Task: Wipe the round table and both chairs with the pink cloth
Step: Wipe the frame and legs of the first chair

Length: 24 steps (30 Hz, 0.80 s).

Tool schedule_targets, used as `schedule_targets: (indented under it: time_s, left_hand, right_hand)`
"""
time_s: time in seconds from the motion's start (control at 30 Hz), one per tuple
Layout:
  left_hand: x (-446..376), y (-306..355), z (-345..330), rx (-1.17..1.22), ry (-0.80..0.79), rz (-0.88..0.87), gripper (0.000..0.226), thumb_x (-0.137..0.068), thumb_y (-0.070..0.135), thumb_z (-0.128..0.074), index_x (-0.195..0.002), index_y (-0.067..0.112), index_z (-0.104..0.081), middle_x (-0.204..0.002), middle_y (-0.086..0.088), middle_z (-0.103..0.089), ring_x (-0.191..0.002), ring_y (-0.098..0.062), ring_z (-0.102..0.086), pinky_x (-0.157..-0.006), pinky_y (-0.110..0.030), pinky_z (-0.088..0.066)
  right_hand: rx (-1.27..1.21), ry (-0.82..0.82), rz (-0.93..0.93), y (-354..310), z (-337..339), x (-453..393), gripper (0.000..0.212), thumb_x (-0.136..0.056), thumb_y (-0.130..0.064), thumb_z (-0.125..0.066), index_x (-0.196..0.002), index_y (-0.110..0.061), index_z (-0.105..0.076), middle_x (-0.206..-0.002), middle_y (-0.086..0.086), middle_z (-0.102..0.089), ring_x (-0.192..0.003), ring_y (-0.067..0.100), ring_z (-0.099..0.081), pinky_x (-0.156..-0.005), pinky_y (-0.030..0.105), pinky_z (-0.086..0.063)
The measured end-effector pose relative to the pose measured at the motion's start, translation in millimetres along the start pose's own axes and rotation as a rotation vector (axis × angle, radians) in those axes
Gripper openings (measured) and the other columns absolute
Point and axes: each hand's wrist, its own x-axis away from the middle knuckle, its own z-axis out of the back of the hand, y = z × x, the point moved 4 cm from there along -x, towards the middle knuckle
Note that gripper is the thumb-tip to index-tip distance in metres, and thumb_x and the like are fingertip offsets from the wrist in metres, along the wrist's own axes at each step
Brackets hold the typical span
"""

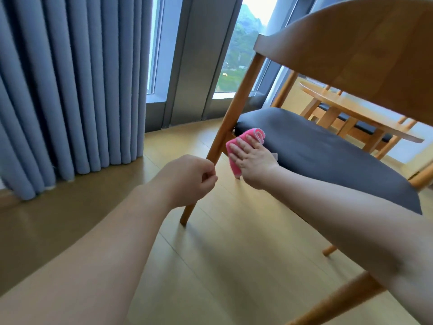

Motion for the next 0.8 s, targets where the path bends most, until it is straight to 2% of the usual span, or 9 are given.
schedule_targets:
  time_s: [0.3,0.5,0.57,0.67,0.8]
  left_hand:
    - [11,0,7,-0.056,-0.011,-0.017,0.019,-0.094,0.031,-0.054,-0.089,0.02,-0.068,-0.074,0.01,-0.063,-0.067,-0.007,-0.062,-0.068,-0.025,-0.056]
    - [10,8,6,-0.068,-0.021,-0.041,0.019,-0.095,0.031,-0.053,-0.087,0.021,-0.066,-0.075,0.007,-0.065,-0.067,-0.009,-0.062,-0.069,-0.029,-0.058]
    - [7,10,4,-0.064,-0.023,-0.047,0.02,-0.094,0.031,-0.053,-0.087,0.019,-0.067,-0.076,0.006,-0.065,-0.069,-0.011,-0.063,-0.07,-0.032,-0.058]
    - [2,16,0,-0.073,-0.013,-0.066,0.021,-0.094,0.033,-0.053,-0.085,0.02,-0.067,-0.073,0.006,-0.064,-0.067,-0.01,-0.062,-0.068,-0.035,-0.058]
    - [-5,24,-11,-0.103,-0.023,-0.09,0.022,-0.093,0.035,-0.052,-0.082,0.021,-0.066,-0.071,0.006,-0.063,-0.066,-0.012,-0.061,-0.065,-0.037,-0.058]
  right_hand:
    - [0.001,-0.002,-0.026,-2,12,-27,0.072,-0.095,-0.035,-0.042,-0.154,-0.02,-0.002,-0.16,0.006,0.01,-0.146,0.032,0.015,-0.105,0.051,0.021]
    - [-0.006,0.027,0.038,-1,9,-16,0.079,-0.092,-0.03,-0.056,-0.154,-0.02,-0.009,-0.161,0.006,0.003,-0.147,0.031,0.01,-0.113,0.051,0.012]
    - [0.007,0.037,0.077,1,7,-8,0.074,-0.093,-0.03,-0.054,-0.154,-0.02,-0.013,-0.161,0.006,0.001,-0.147,0.03,0.009,-0.113,0.051,0.012]
    - [0.009,0.063,0.141,4,1,9,0.061,-0.097,-0.03,-0.044,-0.153,-0.021,-0.019,-0.161,0.007,-0.004,-0.147,0.03,0.007,-0.106,0.051,0.019]
    - [0.007,0.089,0.197,7,-12,43,0.058,-0.097,-0.024,-0.044,-0.151,-0.02,-0.024,-0.16,0.006,-0.013,-0.148,0.03,0.001,-0.105,0.049,0.021]
